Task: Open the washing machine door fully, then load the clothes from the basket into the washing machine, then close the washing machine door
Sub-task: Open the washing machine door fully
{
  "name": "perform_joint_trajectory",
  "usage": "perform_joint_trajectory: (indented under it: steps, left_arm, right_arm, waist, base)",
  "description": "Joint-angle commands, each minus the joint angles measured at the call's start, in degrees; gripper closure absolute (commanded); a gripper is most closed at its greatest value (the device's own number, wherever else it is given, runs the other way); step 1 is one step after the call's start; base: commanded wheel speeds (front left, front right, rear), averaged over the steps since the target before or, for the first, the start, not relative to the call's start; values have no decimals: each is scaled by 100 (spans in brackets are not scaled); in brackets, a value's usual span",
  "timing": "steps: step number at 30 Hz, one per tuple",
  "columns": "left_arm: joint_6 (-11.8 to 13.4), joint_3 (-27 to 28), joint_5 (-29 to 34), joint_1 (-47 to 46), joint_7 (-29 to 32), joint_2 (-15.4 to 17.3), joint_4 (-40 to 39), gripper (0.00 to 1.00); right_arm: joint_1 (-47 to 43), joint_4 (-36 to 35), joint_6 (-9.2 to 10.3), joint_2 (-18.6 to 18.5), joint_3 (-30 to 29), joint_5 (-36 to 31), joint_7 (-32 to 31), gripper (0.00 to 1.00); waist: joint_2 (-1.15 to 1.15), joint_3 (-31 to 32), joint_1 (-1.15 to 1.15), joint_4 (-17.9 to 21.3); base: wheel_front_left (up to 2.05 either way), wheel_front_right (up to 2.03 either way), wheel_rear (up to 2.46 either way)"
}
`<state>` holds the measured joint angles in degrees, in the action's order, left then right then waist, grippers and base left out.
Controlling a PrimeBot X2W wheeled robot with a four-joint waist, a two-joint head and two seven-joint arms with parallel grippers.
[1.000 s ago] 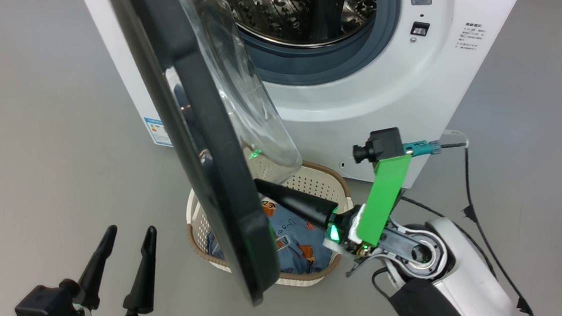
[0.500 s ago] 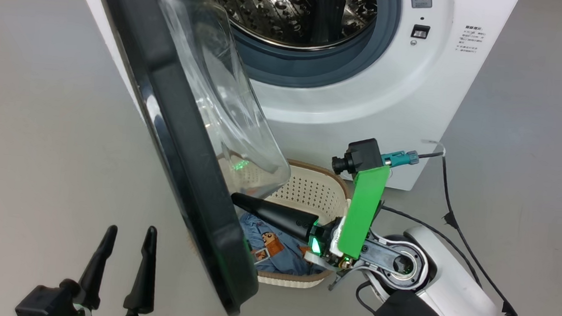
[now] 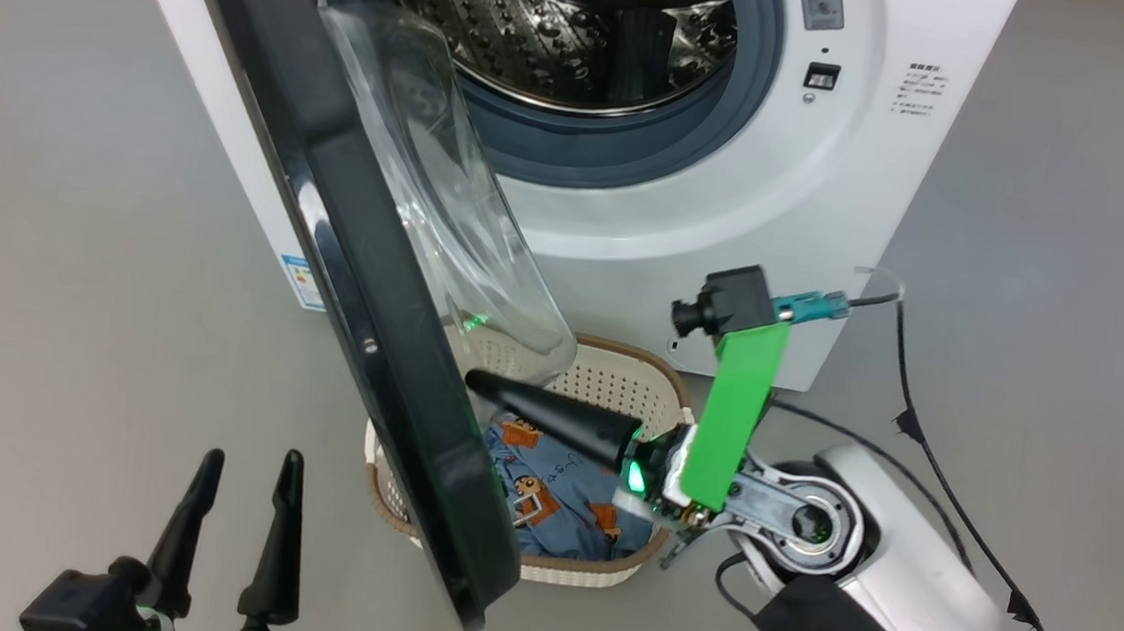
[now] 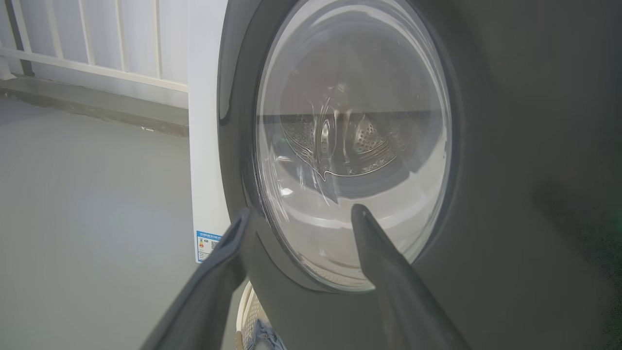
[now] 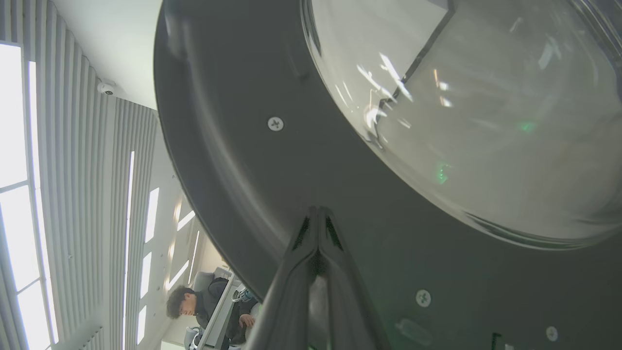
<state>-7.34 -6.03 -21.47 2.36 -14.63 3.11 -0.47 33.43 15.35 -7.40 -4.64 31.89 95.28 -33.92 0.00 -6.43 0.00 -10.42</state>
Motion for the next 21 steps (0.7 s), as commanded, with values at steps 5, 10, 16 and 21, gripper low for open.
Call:
perform_joint_trajectory:
  steps: [5, 10, 16, 21]
  left_arm:
    - [-14, 258, 72, -36, -37, 56, -138, 0]
    - [-14, 296, 83, -25, -37, 51, -152, 0]
    - [-14, 322, 102, -12, -37, 45, -159, 0]
    - [-14, 349, 123, 35, -37, 44, -147, 0]
  right_arm:
    - [-157, -502, -9, -21, -251, -325, 141, 100]
    - [-260, -1035, -9, -400, -318, -939, 615, 100]
    - [-410, -1634, -9, -1065, -89, -1859, 1933, 79]
    - [-527, -1608, -9, -1741, 285, -2625, 3374, 3]
  waist:
    - [0, 79, 0, 85]
    - [0, 112, 0, 135]
    - [0, 161, 0, 191]
    - [0, 219, 0, 261]
  base:
    - [0, 0, 0]
    - [0, 0, 0]
    - [0, 0, 0]
    - [0, 0, 0]
